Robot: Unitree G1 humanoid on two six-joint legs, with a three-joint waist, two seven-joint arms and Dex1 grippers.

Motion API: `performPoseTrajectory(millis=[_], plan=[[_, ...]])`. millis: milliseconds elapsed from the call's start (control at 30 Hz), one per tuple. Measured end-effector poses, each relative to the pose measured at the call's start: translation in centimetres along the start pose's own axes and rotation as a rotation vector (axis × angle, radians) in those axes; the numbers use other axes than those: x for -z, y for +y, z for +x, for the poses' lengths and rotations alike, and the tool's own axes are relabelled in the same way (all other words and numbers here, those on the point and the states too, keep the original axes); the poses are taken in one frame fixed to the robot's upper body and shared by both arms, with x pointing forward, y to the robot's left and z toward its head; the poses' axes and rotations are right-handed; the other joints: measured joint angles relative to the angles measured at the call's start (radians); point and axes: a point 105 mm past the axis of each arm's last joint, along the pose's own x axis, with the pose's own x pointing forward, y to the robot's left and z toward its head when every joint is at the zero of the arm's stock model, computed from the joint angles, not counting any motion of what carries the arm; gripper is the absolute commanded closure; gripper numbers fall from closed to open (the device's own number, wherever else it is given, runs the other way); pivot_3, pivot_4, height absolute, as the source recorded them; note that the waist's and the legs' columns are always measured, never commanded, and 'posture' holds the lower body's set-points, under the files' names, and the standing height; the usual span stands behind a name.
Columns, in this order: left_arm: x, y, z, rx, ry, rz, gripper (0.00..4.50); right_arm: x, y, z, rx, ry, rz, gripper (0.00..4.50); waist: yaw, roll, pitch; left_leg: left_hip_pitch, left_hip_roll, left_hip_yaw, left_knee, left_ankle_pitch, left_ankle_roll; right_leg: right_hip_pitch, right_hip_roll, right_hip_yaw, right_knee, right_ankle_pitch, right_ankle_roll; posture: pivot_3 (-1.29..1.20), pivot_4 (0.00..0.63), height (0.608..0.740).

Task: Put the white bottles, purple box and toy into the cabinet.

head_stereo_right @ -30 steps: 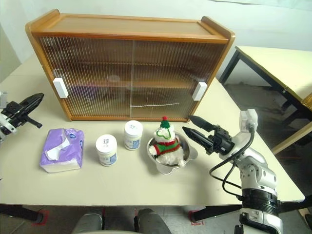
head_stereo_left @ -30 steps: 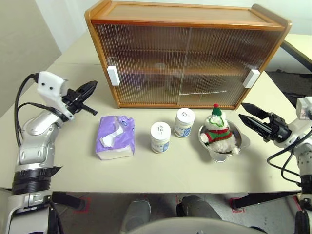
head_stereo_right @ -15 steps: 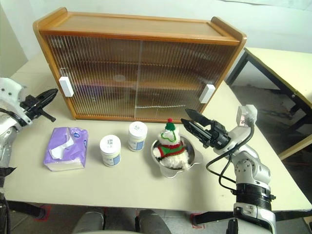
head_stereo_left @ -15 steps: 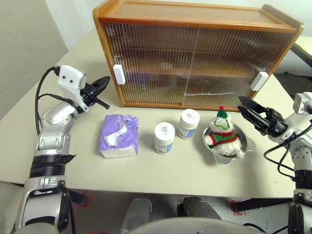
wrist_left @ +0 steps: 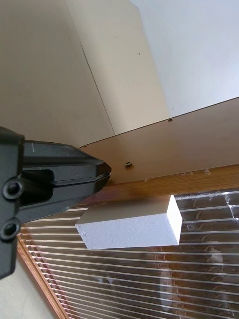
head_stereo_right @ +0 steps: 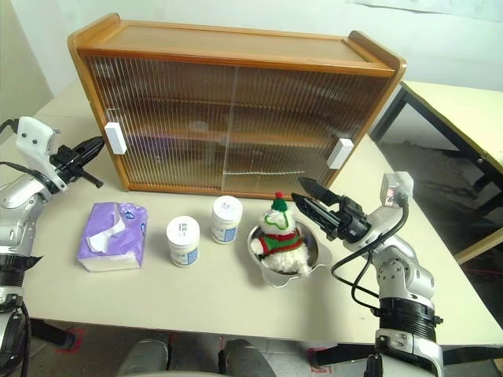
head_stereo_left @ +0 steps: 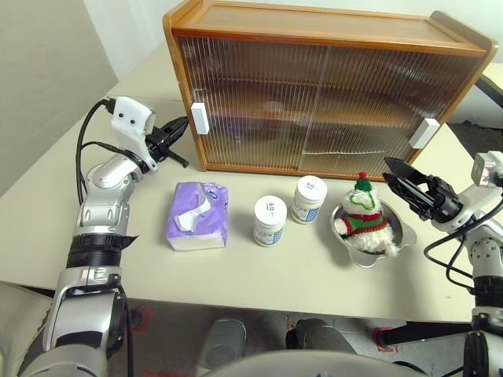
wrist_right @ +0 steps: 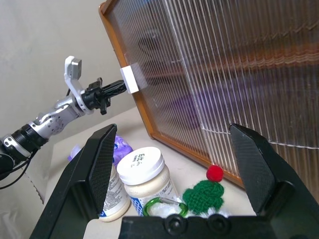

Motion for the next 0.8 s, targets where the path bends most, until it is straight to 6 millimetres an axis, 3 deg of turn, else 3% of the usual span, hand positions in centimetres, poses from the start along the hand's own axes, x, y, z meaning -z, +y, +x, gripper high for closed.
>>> performPoseTrajectory(millis=[400, 567, 800], plan=[[-0.4, -0.2, -0.9, 0.044, -0.006, 0.032, 4.48, 0.7, 0.5, -0.1, -0.019, 0.005, 0.016, 0.0, 0.004, 0.0, -0.001, 0.0, 0.0, 0.0, 0.0, 0.0, 0.0, 0.0, 0.0, 0.0, 0.0, 0.0, 0.0, -0.06, 0.004, 0.74], [-1.2, -1.9, -0.7, 0.12, -0.039, 0.036, 4.48, 0.3, 0.6, 0.0, -0.042, 0.015, 0.004, 0.0, -0.007, 0.0, -0.003, 0.002, 0.0, 0.0, 0.001, 0.0, 0.0, 0.001, 0.0, -0.001, 0.001, 0.0, 0.0, -0.05, 0.004, 0.74], [-1.4, -2.1, -0.6, 0.127, -0.049, 0.039, 4.48, 0.2, 0.6, 0.1, -0.049, 0.015, 0.002, 0.0, -0.027, 0.006, -0.01, 0.005, 0.0, 0.0, 0.0, 0.001, 0.001, 0.003, 0.0, -0.001, 0.001, 0.001, 0.0, -0.05, 0.003, 0.74]])
